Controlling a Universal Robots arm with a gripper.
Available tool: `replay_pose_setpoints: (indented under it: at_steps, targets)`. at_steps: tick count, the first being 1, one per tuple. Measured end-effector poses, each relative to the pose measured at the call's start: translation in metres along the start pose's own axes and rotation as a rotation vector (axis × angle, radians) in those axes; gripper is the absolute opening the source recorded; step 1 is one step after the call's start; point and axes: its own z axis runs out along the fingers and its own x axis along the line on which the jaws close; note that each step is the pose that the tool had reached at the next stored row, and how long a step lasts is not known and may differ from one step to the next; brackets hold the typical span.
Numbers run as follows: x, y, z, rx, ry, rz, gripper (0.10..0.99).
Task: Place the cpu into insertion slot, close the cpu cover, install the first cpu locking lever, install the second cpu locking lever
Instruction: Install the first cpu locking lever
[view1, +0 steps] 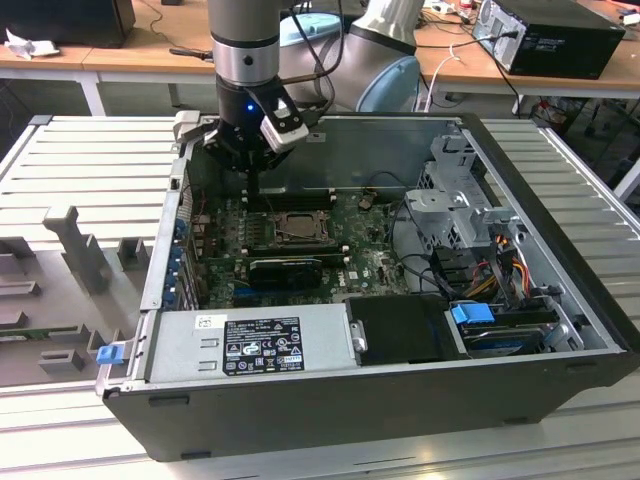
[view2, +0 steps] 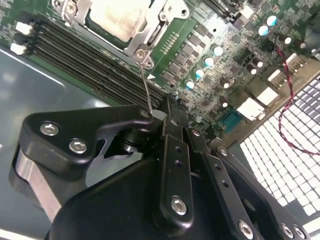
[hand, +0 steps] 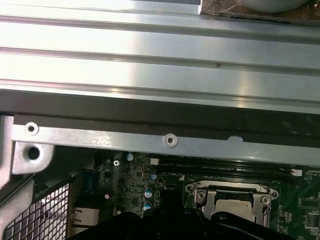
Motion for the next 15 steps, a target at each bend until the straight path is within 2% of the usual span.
replay_pose_setpoints:
  at_steps: [7, 10, 15]
  targets:
    - [-0.0067, -0.0005, -0.0001, 0.0, 0.0001, 0.0, 0.106]
    - [-0.0159, -0.0011, -0.0001, 0.0, 0.0, 0.0, 0.106]
    - [-0.021, -0.0015, -0.0001, 0.0, 0.0, 0.0, 0.106]
